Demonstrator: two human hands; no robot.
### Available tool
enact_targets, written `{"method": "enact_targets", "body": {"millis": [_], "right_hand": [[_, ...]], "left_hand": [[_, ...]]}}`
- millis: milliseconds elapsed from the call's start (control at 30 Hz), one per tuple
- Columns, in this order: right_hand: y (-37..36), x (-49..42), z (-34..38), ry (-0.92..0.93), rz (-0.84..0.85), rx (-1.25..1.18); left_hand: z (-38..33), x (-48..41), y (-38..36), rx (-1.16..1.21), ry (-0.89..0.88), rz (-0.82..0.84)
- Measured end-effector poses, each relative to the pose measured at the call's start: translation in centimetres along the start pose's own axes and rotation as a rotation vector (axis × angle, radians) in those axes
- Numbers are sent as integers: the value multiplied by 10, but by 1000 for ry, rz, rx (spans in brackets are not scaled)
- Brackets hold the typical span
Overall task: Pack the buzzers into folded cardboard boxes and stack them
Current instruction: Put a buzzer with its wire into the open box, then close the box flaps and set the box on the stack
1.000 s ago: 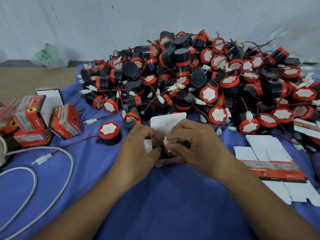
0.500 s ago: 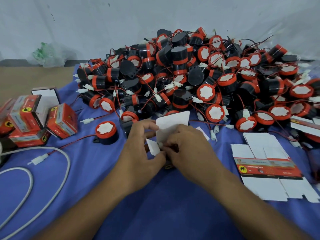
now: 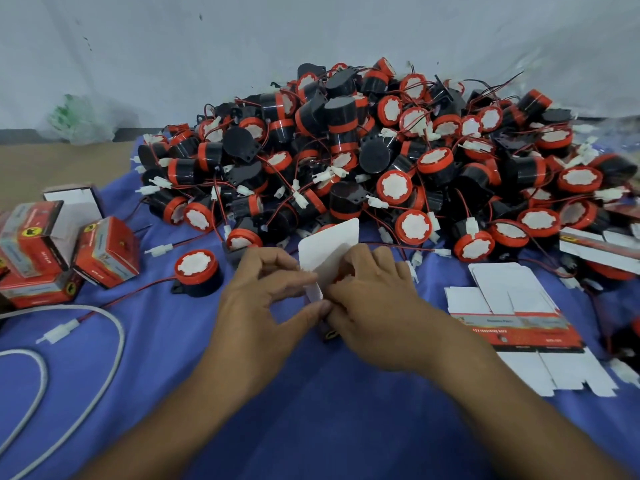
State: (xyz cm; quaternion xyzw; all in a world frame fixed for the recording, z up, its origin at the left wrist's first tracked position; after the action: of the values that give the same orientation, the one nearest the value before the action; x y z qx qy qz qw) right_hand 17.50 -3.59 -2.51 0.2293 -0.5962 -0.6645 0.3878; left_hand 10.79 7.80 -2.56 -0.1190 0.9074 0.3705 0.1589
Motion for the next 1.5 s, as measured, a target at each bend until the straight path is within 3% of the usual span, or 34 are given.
{"method": "enact_targets", "body": {"millis": [167, 267, 300, 367, 433, 467, 533, 600, 667, 733, 833, 933, 1067, 1267, 1333, 1500], "right_hand": [[2, -2, -7, 118, 146, -24], [11, 1, -19, 272, 208, -361], [18, 1, -25, 298, 180, -520], [32, -2, -49, 248, -36, -790], [37, -3, -82, 52, -312, -851], [34, -3, -94, -49, -360, -856], [12, -10, -105, -115, -216, -1072], [-6, -15, -93, -33, -17, -1330], [-11, -18, -81, 65, 36, -1408], [-12, -22, -70, 133, 20, -1341], [-18, -27, -59, 120, -13, -1000], [-21, -30, -52, 185, -18, -991], [-14, -29, -50, 268, -73, -886], [-23, -20, -52, 330, 181, -774], [-24, -21, -53, 311, 155, -702], [-6, -15, -46, 344, -87, -442]], "left_hand": [[8, 0, -15, -87, 62, 120], [15, -1, -18, -45, 65, 196], [17, -2, -18, -29, 83, 206], [20, -2, -19, -13, 119, 206], [19, -2, -22, -26, 133, 212], [19, -2, -22, -26, 134, 213], [22, -3, -21, -11, 138, 205], [26, -3, -19, -1, 142, 189], [28, -4, -16, 28, 141, 174], [26, -4, -15, 68, 123, 177], [27, -4, -15, 106, 119, 184], [28, -6, -9, 177, 128, 128], [15, -9, -5, 71, -38, 174], [30, -6, -11, 86, -27, 373], [34, -3, -14, 124, 6, 436], [28, -5, -10, 63, -63, 349]]}}
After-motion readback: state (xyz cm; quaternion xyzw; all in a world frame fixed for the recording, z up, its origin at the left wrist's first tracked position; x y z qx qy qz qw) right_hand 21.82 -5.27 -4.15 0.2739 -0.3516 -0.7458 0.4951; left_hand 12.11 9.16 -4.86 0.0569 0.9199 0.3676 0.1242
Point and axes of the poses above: each hand's wrist, its own x-axis away from the middle knuckle, its own y-axis out of the back of the hand, z = x × y, the point moved 8 cm from there along -x, towards the middle knuckle, and after that the axes turned 12 degrees about z, right-handed, at the moved point
